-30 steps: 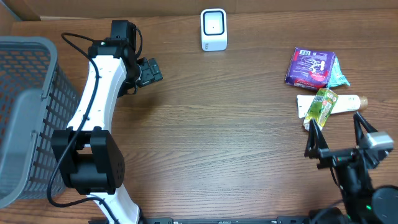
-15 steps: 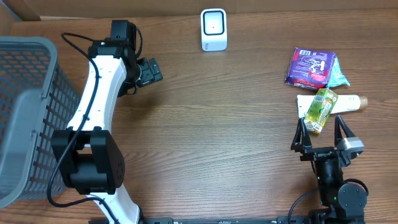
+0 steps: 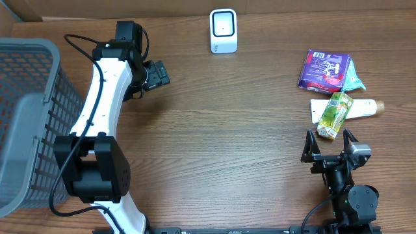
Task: Scan the item barcode
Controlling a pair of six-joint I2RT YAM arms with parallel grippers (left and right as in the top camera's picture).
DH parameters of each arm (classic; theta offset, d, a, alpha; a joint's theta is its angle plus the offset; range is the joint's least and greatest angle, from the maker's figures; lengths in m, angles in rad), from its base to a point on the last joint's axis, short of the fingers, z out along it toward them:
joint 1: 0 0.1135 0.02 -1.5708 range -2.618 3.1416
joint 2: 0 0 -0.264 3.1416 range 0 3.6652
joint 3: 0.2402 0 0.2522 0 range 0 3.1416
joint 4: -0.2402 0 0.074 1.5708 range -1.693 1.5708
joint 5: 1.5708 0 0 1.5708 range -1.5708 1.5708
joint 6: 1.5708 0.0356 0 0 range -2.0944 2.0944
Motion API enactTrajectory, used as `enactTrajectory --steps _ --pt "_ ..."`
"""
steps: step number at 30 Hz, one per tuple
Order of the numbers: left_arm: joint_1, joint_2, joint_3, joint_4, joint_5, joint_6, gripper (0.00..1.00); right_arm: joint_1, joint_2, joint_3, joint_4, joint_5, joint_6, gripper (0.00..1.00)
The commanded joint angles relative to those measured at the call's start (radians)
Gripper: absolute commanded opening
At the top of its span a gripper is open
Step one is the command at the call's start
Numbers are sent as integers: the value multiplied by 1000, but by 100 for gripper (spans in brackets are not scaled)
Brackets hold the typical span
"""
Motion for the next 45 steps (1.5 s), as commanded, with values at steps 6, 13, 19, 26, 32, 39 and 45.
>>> enactTrajectory --steps 6,13,19,26,32,39,45 --pt "2 -13 6 0 -6 -10 100 6 -12 -10 3 2 10 100" --pt "2 -13 6 0 -6 -10 100 6 -12 -10 3 2 10 100" --pt "2 -13 6 0 -6 -10 100 6 -12 -10 3 2 10 100" --pt "1 -39 6 -3 -55 -10 99 6 -12 -10 3 2 10 100" --pt "-16 -158 -52 84 -25 42 100 6 -12 -10 3 2 10 100" --pt "-70 -504 -457 571 77 393 100 6 -12 -10 3 2 10 100" --pt "-39 -824 -819 800 83 463 100 6 -12 -10 3 2 10 100"
